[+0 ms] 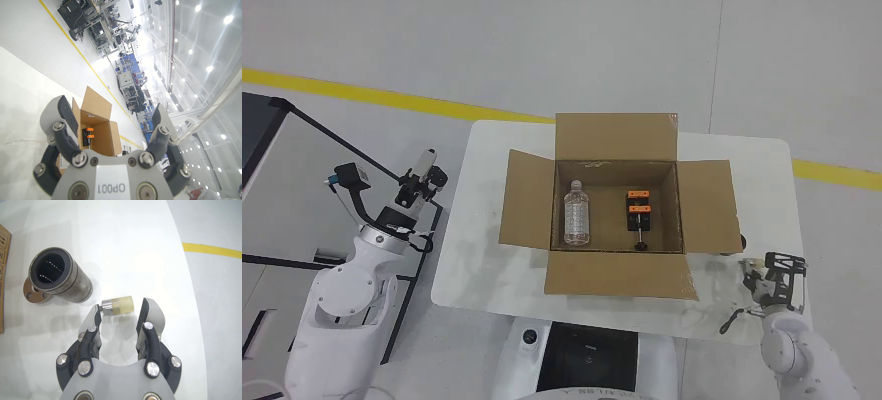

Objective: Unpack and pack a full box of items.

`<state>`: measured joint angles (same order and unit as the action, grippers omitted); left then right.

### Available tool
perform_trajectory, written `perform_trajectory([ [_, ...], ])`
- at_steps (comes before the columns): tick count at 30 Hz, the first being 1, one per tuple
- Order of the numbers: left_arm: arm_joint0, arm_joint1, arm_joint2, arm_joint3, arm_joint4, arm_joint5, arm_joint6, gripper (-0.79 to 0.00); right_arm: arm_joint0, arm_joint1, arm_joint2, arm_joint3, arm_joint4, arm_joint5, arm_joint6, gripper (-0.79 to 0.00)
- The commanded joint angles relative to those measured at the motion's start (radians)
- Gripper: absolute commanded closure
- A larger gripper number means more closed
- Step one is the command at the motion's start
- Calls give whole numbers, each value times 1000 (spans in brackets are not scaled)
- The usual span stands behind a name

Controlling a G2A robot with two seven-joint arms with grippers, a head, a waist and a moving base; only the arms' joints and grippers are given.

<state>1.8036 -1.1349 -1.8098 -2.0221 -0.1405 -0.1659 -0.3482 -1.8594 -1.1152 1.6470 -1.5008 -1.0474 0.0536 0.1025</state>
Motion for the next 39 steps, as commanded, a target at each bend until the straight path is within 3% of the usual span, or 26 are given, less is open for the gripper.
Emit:
perform_trajectory([
  [1, 0, 0, 0, 0, 0, 0, 0, -785, 2, 0, 2, 0, -6, -7, 3, -533],
  [4, 0, 0, 0, 0, 0, 0, 0, -785, 5, -1, 3, -1, -19, -14, 7, -646],
  [7, 0, 0, 0, 0, 0, 0, 0, -785, 7, -1, 4, -1, -29, -21, 15, -696],
  [15, 0, 0, 0, 0, 0, 0, 0, -785, 31, -2, 5, 19, -51, -54, 24, -690],
  [20, 0, 0, 0, 0, 0, 0, 0, -785, 54, -4, 0, 39, -64, -66, 31, -606],
  [32, 0, 0, 0, 0, 0, 0, 0, -785, 111, -6, -18, 94, -123, -85, 25, -585],
  [34, 0, 0, 0, 0, 0, 0, 0, -785, 115, -7, -20, 99, -127, -87, 28, -505],
  [35, 0, 0, 0, 0, 0, 0, 0, -785, 116, -8, -21, 102, -128, -86, 30, -413],
  [39, 0, 0, 0, 0, 0, 0, 0, -785, 116, -10, -24, 104, -129, -83, 32, -360],
])
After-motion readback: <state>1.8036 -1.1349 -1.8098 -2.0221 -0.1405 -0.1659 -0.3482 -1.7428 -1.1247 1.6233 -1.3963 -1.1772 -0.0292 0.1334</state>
